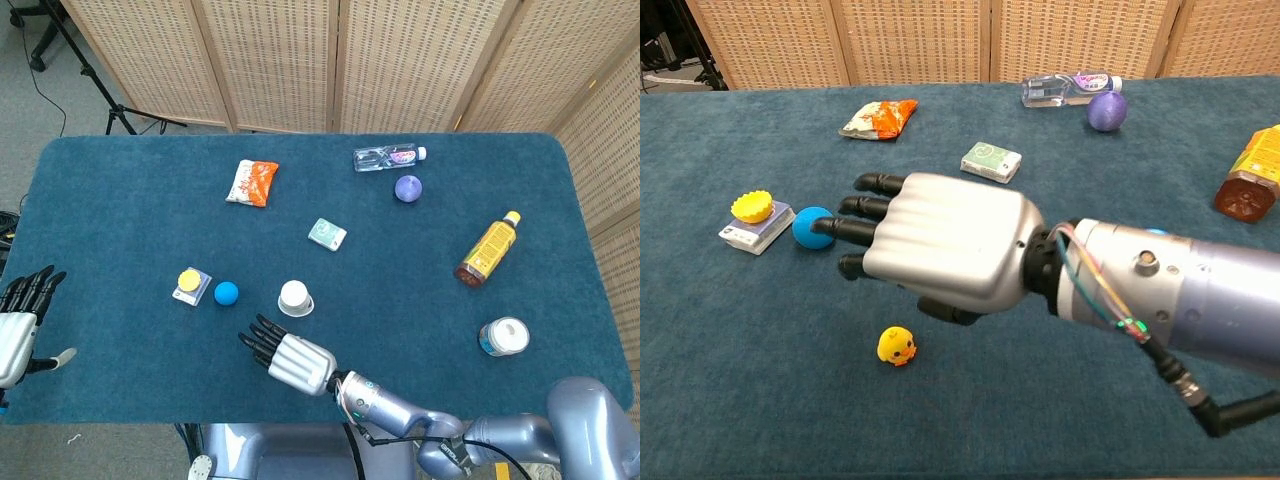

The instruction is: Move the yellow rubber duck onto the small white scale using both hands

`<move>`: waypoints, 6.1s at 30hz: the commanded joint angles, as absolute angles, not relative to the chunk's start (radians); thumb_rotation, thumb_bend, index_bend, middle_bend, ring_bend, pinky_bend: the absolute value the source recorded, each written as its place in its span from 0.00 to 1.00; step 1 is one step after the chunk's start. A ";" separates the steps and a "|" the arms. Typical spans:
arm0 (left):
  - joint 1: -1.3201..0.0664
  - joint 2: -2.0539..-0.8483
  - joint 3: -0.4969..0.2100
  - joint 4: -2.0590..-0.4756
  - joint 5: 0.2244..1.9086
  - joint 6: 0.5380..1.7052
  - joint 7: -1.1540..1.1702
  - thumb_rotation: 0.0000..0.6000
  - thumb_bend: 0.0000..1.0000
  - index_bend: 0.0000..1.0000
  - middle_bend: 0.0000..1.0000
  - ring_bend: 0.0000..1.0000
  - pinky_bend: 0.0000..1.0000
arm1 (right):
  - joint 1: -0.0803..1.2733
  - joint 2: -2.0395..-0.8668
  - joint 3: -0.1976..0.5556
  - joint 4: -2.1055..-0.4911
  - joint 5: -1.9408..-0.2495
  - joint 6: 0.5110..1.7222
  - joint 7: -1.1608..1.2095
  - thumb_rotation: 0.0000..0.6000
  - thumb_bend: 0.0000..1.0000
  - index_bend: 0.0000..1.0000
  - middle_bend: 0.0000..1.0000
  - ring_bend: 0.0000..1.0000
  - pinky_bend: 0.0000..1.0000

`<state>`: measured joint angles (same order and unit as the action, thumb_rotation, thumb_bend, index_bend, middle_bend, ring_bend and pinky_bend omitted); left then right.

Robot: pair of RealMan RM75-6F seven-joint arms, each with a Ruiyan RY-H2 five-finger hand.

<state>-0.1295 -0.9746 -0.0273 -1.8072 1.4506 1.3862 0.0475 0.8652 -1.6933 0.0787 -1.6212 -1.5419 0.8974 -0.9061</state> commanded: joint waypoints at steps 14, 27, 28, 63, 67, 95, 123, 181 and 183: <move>-0.152 -0.983 -0.014 -1.805 1.493 1.358 0.052 1.00 0.00 0.00 0.00 0.00 0.00 | 0.671 -1.127 0.218 -1.653 -1.497 1.219 -0.498 1.00 0.49 0.21 0.00 0.00 0.00; -0.279 -0.991 0.053 -1.834 1.706 1.194 0.067 1.00 0.00 0.00 0.00 0.00 0.00 | 0.328 -1.053 0.120 -1.533 -1.351 1.410 -0.056 1.00 0.00 0.04 0.00 0.00 0.00; -0.291 -0.995 0.054 -1.845 1.709 1.174 0.081 1.00 0.00 0.00 0.00 0.00 0.00 | 0.307 -1.052 0.108 -1.535 -1.363 1.429 -0.030 1.00 0.00 0.04 0.00 0.00 0.00; -0.647 -1.450 -0.022 -1.864 1.191 0.789 0.616 1.00 0.21 0.24 0.00 0.00 0.00 | 0.091 -1.122 0.064 -1.645 -1.438 1.557 0.079 1.00 0.00 0.04 0.00 0.00 0.00; -0.661 -1.484 -0.020 -1.841 1.162 0.812 0.635 1.00 0.24 0.28 0.00 0.00 0.00 | 0.088 -1.122 0.067 -1.644 -1.443 1.553 0.080 1.00 0.00 0.04 0.00 0.00 0.00; -0.704 -1.615 0.022 -1.745 1.112 0.902 0.648 1.00 0.30 0.38 0.00 0.00 0.00 | 0.078 -1.125 0.088 -1.632 -1.459 1.527 0.097 1.00 0.00 0.04 0.00 0.00 0.00; -0.657 -1.367 0.007 -1.880 1.275 1.047 0.466 1.00 0.37 0.53 0.00 0.00 0.00 | 0.071 -1.123 0.096 -1.636 -1.465 1.516 0.095 1.00 0.00 0.04 0.00 0.00 0.00; -0.713 -1.337 -0.094 -1.453 1.015 0.819 0.226 1.00 0.36 0.55 0.00 0.00 0.00 | 0.072 -1.131 0.106 -1.641 -1.450 1.493 0.075 1.00 0.00 0.04 0.00 0.00 0.00; -0.714 -1.339 -0.093 -1.452 1.007 0.819 0.234 1.00 0.36 0.55 0.00 0.00 0.00 | 0.072 -1.131 0.106 -1.642 -1.450 1.493 0.075 1.00 0.00 0.04 0.00 0.00 0.00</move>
